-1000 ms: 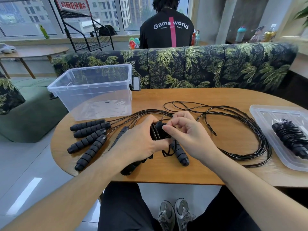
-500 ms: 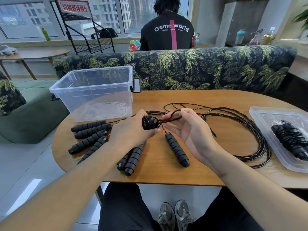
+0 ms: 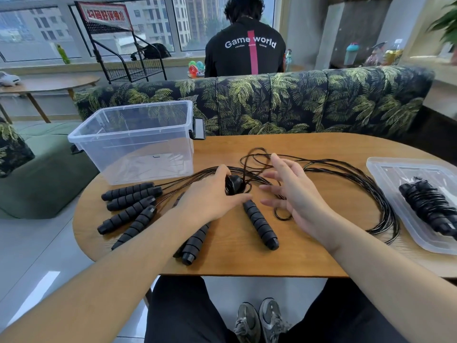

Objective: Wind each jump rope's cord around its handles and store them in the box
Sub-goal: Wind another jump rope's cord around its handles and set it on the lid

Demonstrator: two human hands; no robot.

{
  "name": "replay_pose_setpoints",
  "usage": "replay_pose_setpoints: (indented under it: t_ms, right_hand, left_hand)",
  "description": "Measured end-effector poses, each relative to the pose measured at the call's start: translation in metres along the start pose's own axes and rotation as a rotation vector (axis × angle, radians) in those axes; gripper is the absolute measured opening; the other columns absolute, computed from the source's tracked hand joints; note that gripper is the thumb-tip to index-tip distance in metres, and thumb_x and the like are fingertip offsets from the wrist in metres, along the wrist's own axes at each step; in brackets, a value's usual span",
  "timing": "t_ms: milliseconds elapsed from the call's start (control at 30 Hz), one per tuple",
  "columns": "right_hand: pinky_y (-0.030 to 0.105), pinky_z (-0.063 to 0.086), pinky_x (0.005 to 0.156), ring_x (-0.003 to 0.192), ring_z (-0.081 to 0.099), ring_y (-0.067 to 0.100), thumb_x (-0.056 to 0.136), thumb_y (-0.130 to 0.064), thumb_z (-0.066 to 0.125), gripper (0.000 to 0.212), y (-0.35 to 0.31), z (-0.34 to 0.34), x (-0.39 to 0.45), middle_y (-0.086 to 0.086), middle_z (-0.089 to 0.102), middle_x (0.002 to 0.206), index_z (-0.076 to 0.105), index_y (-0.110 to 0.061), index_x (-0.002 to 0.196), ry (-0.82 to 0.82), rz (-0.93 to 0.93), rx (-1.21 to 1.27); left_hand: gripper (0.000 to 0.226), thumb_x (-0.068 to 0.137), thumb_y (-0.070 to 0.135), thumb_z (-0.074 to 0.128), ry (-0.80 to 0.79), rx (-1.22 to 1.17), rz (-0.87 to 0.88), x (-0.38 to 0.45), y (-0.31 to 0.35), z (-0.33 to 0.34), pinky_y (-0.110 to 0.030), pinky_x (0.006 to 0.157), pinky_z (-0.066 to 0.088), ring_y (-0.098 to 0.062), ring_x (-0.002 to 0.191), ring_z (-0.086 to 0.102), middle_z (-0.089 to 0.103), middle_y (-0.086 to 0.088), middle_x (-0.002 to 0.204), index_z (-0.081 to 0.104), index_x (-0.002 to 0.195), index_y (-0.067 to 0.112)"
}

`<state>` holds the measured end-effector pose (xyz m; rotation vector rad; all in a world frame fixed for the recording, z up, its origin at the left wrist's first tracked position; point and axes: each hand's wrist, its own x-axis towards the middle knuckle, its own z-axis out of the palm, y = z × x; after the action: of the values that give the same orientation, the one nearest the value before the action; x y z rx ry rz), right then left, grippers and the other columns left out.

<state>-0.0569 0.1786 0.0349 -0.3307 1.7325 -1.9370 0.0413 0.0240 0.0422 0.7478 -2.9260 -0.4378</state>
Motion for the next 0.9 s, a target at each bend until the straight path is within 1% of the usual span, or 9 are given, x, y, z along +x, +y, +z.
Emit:
replay_pose_setpoints:
  t_ms: [133,233,333,433,567,667,767,833,900]
  right_hand:
    - [0.045,0.064,0.077,0.099,0.072,0.023,0.092,-0.044,0.069,0.051,0.011,-0.008,-0.007,0.002,0.065,0.121,0.045,-0.030,0.135,-0.077,0.039,-0.093]
    - [0.043,0.063,0.082,0.102,0.072,0.024,0.093,-0.044,0.067,0.043,0.017,-0.012,-0.009,0.002,0.066,0.123,0.054,-0.031,0.132,-0.190,0.120,-0.147]
    - [0.044,0.061,0.087,0.108,0.071,0.027,0.097,-0.047,0.060,0.039,0.019,-0.019,-0.002,0.004,0.070,0.123,0.060,-0.027,0.130,-0.194,0.131,-0.016]
    - [0.043,0.062,0.080,0.100,0.073,0.027,0.099,-0.044,0.057,0.033,0.012,-0.031,0.003,0.004,0.077,0.109,0.065,-0.023,0.122,-0.114,0.134,0.104]
    - [0.042,0.062,0.078,0.089,0.075,0.022,0.095,-0.039,0.066,0.035,0.007,-0.061,0.010,0.007,0.078,0.104,0.067,-0.013,0.119,-0.017,0.141,0.139]
    - [0.039,0.059,0.078,0.101,0.074,0.026,0.093,-0.041,0.065,0.042,0.004,-0.092,0.016,0.009,0.076,0.111,0.065,-0.013,0.125,0.015,0.157,0.159]
    - [0.037,0.054,0.080,0.098,0.070,0.027,0.093,-0.045,0.060,0.045,-0.001,-0.124,0.020,0.010,0.075,0.110,0.066,-0.013,0.124,0.035,0.173,0.149]
    - [0.035,0.050,0.076,0.088,0.068,0.025,0.092,-0.050,0.057,0.047,-0.005,-0.144,0.020,0.011,0.075,0.101,0.068,-0.013,0.120,0.050,0.186,0.115]
    - [0.033,0.050,0.073,0.083,0.069,0.023,0.090,-0.053,0.057,0.048,-0.010,-0.160,0.018,0.009,0.076,0.097,0.069,-0.016,0.118,0.083,0.191,0.038]
  left_hand:
    - [0.066,0.082,0.073,0.063,0.025,-0.105,-0.005,0.016,0.011,0.002,-0.033,0.062,0.045,-0.021,0.086,0.063,0.064,-0.001,0.111,0.037,0.120,0.026]
    - [0.072,0.083,0.064,0.070,-0.021,-0.233,-0.014,0.026,0.030,0.006,-0.031,0.059,0.046,-0.019,0.082,0.063,0.059,-0.003,0.108,0.031,0.129,0.024]
    - [0.075,0.086,0.045,0.074,-0.034,-0.334,0.027,0.034,0.055,0.018,-0.038,0.085,0.052,-0.029,0.106,0.059,0.050,-0.009,0.124,0.026,0.139,0.021]
    - [0.084,0.085,0.041,0.074,-0.046,-0.313,0.079,0.037,0.080,0.027,-0.043,0.109,0.035,-0.035,0.131,0.038,0.038,-0.012,0.140,0.023,0.149,0.024]
    - [0.094,0.087,0.042,0.070,-0.128,-0.293,0.183,0.036,0.113,0.029,-0.046,0.117,0.025,-0.033,0.145,0.017,0.026,-0.012,0.155,0.012,0.160,0.030]
    - [0.093,0.081,0.045,0.075,-0.160,-0.449,0.232,0.040,0.127,0.032,-0.044,0.117,0.032,-0.028,0.141,0.031,0.034,-0.007,0.151,0.022,0.156,0.033]
    - [0.101,0.069,0.051,0.082,-0.268,-0.740,0.122,0.045,0.137,0.038,-0.048,0.096,0.056,-0.025,0.124,0.053,0.040,-0.002,0.146,0.026,0.152,0.039]
    - [0.097,0.079,0.037,0.085,-0.438,-0.914,0.019,0.047,0.150,0.041,-0.044,0.077,0.063,-0.028,0.111,0.064,0.049,-0.005,0.140,0.024,0.154,0.037]
    - [0.082,0.088,0.017,0.079,-0.585,-1.056,-0.013,0.048,0.169,0.044,-0.044,0.074,0.064,-0.032,0.097,0.072,0.064,-0.015,0.125,0.031,0.153,0.025]
